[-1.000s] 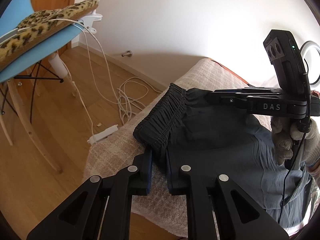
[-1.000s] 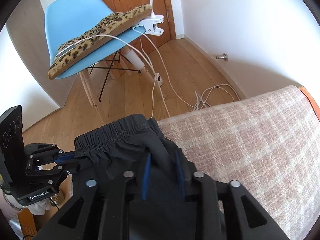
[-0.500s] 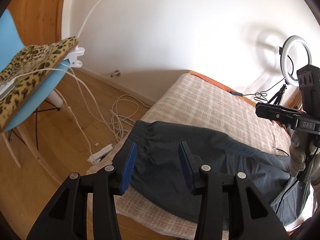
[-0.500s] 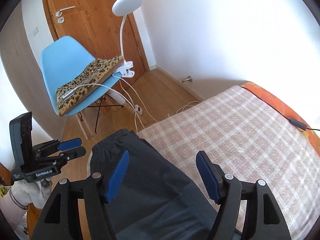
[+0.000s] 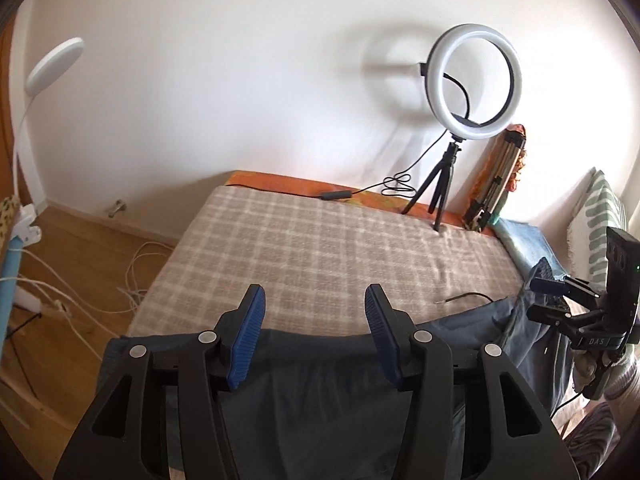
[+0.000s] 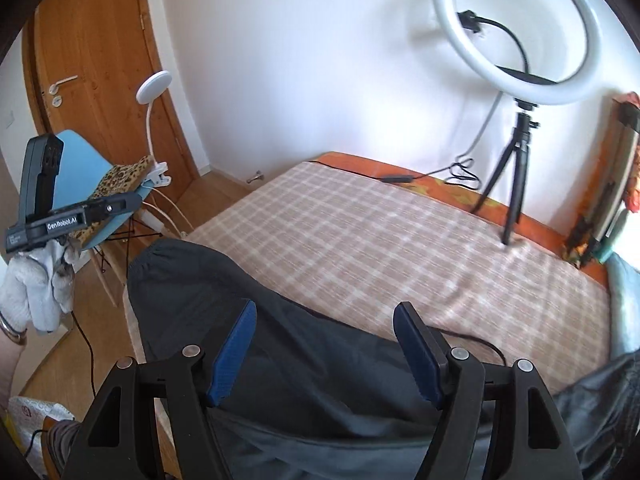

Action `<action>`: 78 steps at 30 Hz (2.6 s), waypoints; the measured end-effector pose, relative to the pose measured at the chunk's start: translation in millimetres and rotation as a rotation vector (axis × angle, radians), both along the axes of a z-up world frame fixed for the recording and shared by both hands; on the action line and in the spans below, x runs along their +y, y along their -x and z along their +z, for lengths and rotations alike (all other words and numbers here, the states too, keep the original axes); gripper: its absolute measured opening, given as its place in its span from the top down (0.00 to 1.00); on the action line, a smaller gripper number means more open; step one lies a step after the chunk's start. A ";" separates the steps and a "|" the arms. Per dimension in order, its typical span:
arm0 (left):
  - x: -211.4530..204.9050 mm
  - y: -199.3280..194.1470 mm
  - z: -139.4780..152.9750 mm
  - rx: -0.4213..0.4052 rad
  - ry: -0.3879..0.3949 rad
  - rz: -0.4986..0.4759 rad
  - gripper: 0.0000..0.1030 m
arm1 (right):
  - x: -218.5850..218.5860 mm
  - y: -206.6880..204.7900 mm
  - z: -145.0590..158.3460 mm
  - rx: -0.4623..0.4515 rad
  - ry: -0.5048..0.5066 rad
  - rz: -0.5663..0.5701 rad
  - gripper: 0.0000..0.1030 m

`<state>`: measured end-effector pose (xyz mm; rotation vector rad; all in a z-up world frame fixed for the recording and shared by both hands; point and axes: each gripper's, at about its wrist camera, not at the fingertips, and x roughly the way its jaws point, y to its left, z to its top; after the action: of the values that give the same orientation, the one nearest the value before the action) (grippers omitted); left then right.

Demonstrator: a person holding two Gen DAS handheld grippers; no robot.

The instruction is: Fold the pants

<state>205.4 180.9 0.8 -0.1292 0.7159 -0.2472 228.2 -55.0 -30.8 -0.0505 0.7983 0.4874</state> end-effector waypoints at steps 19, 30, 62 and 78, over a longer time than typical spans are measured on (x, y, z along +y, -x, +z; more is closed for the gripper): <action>-283.8 -22.9 -23.5 0.117 0.047 -0.472 0.38 | -214.6 110.1 -37.6 0.026 0.077 -0.388 0.24; -413.8 -63.1 -75.5 0.268 0.099 -0.601 0.36 | -362.1 169.3 -88.9 0.145 0.011 -0.693 0.21; -500.5 -81.5 -112.1 0.334 0.160 -0.711 0.98 | -436.6 179.6 -139.2 0.248 -0.423 -0.771 0.90; -522.6 68.3 -78.6 0.223 -0.005 -1.039 0.99 | -442.8 204.2 -118.6 0.184 -0.365 -0.790 0.85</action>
<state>137.1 -341.8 -77.8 0.2410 0.9592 -1.2368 24.0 -497.8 -149.3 0.6362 0.8263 -0.1234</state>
